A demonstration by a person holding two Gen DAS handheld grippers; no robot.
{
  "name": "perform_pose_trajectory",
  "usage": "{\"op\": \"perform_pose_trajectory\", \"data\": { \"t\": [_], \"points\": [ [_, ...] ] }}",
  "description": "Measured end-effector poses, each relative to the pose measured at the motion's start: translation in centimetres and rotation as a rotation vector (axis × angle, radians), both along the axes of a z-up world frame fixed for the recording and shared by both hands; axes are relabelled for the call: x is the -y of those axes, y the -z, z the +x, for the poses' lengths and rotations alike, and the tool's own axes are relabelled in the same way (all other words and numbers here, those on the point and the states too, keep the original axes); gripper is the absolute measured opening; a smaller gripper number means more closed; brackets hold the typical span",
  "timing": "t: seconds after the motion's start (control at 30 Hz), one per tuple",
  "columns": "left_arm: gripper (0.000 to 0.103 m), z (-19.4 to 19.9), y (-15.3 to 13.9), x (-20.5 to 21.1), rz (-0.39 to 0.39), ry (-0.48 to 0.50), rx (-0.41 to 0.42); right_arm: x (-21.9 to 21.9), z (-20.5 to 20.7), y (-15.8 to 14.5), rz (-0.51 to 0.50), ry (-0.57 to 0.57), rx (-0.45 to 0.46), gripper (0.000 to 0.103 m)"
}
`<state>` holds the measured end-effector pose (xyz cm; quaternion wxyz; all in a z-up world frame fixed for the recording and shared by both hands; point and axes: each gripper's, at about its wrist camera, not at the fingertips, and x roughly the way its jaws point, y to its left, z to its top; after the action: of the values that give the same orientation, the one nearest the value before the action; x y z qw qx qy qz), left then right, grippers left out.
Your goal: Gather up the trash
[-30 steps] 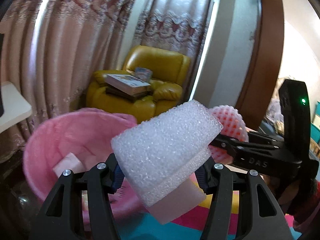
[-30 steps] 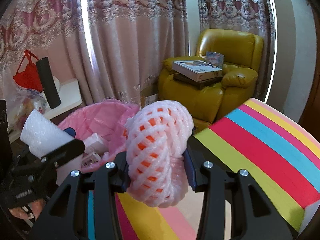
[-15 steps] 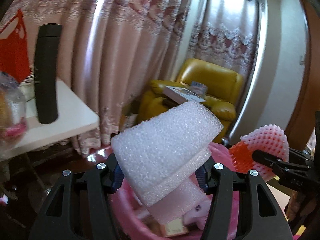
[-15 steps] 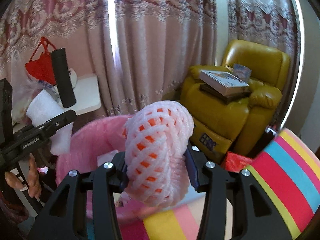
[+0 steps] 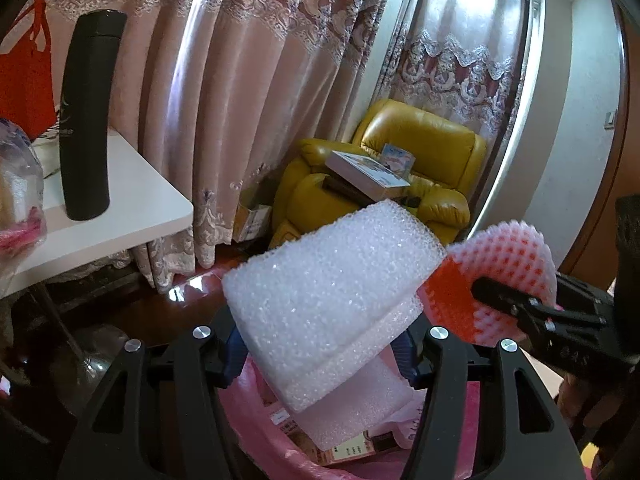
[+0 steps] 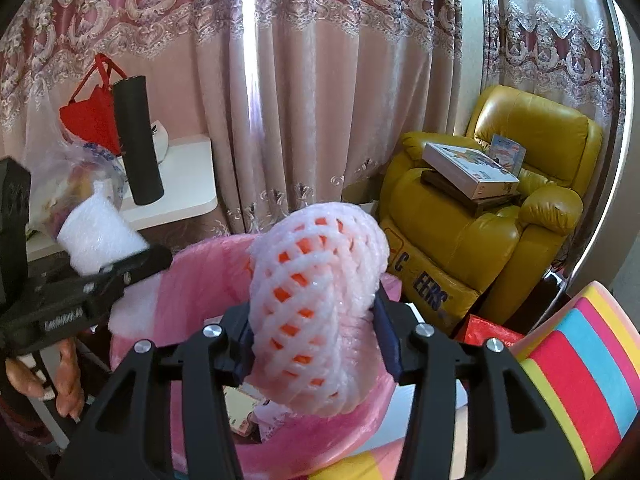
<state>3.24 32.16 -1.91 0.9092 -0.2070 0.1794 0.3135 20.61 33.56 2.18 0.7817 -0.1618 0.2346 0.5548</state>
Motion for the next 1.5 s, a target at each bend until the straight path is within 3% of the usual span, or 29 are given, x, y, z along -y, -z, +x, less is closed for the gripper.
{"op": "perform_pose_trajectory", "data": {
  "t": [0.1, 0.17, 0.23, 0.3, 0.47, 0.63, 0.77, 0.87, 1.13, 1.37, 1.5],
  "points": [
    [0.057, 0.3, 0.4, 0.4, -0.009, 0.007, -0.005, -0.6, 0.3, -0.2, 0.012, -0.011, 0.000, 0.053],
    [0.069, 0.4, 0.6, 0.3, -0.021, 0.007, -0.013, -0.8, 0.4, -0.1, 0.015, -0.021, -0.005, 0.058],
    [0.081, 0.3, 0.7, 0.3, -0.030, -0.002, -0.014, -0.9, 0.7, -0.1, 0.030, -0.030, -0.017, 0.073],
    [0.082, -0.1, 0.5, 0.2, -0.022, -0.018, -0.012, -0.8, 1.1, -0.2, 0.044, -0.019, -0.028, 0.080],
    [0.089, -2.1, -1.5, -0.4, 0.063, -0.099, -0.024, 1.5, 1.9, -1.9, 0.099, 0.043, -0.040, 0.081],
    [0.089, -4.2, -3.5, -0.6, 0.168, -0.169, -0.101, 5.6, 1.5, -4.4, 0.157, 0.105, -0.027, 0.085],
    [0.090, -6.0, -4.9, 1.0, 0.251, -0.160, -0.136, 8.5, -0.4, -5.9, 0.176, 0.147, 0.022, 0.090],
    [0.090, -7.8, -5.4, 2.6, 0.291, -0.145, -0.136, 10.6, -2.9, -6.6, 0.180, 0.192, 0.067, 0.092],
    [0.090, -13.0, -4.6, 8.2, 0.354, -0.087, -0.110, 14.7, -9.6, -6.4, 0.191, 0.248, 0.071, 0.098],
    [0.090, -15.0, -3.0, 11.2, 0.285, 0.011, -0.055, 17.8, -15.6, -5.2, 0.160, 0.233, 0.096, 0.098],
    [0.090, -14.0, -2.8, 12.1, 0.281, 0.079, -0.062, 19.1, -16.5, -3.2, 0.136, 0.258, 0.063, 0.098]
  ]
}}
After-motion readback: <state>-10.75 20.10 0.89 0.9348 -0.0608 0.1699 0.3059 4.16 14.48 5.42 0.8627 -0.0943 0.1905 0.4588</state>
